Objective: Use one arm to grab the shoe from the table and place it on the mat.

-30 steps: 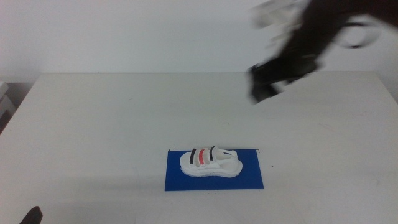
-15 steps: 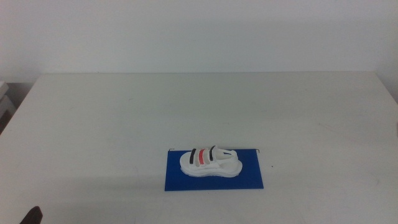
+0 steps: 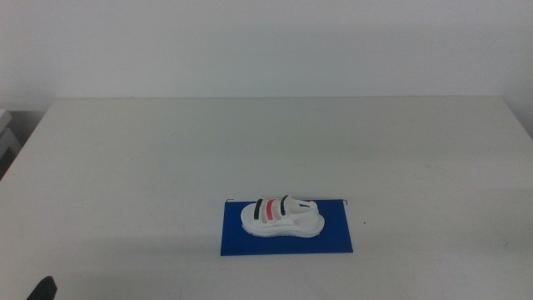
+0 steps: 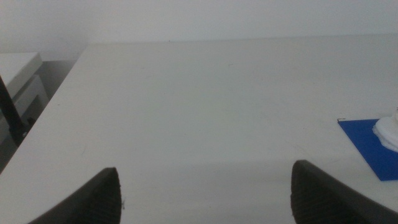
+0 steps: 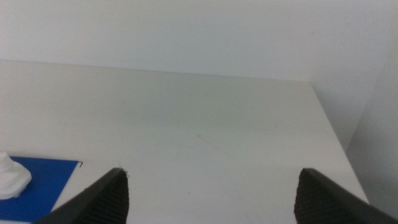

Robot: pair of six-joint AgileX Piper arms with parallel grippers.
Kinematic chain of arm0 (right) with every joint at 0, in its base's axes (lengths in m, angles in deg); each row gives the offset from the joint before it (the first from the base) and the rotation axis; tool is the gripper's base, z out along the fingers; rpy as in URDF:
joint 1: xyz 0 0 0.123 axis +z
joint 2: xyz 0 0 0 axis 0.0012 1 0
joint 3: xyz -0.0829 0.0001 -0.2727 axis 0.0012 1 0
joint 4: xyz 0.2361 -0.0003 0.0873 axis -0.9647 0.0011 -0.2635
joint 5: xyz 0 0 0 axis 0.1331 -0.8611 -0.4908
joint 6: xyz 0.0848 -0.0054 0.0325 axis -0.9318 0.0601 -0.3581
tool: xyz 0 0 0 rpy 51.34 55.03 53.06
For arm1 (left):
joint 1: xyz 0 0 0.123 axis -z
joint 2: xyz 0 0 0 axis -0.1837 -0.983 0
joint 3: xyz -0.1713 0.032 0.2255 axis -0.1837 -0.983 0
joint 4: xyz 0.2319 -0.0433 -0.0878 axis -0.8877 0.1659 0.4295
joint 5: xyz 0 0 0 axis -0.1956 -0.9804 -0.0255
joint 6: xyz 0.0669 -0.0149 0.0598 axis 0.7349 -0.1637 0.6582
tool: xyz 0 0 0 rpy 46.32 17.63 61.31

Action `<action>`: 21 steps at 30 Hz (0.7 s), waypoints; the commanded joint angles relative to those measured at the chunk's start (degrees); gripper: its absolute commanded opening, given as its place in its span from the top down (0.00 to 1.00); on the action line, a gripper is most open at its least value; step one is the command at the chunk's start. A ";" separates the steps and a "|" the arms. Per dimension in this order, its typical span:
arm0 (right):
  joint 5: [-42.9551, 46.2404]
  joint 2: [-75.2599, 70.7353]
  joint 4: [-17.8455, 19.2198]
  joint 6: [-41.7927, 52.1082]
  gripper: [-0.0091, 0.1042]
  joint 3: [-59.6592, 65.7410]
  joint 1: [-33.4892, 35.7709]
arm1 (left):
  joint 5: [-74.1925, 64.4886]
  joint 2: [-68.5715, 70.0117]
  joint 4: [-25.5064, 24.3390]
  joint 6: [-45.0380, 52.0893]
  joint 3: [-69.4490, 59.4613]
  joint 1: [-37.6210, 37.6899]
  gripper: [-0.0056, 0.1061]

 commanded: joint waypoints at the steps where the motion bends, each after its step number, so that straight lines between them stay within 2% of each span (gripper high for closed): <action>1: 5.25 -0.31 -0.40 0.45 0.28 -0.12 -0.50 | 4.59 0.81 0.43 -0.28 -0.40 0.27 0.11; 8: 5.76 -5.04 2.29 0.45 0.28 4.93 -0.50 | 4.59 0.81 0.43 -0.28 -0.40 0.27 0.11; 17: 5.69 -16.72 2.18 0.45 0.28 11.87 -0.50 | 4.59 0.81 0.43 -0.28 -0.40 0.27 0.11; 21: 5.87 -16.56 1.96 0.45 0.28 14.88 -0.43 | 4.59 0.76 0.43 -0.28 -0.40 0.27 0.11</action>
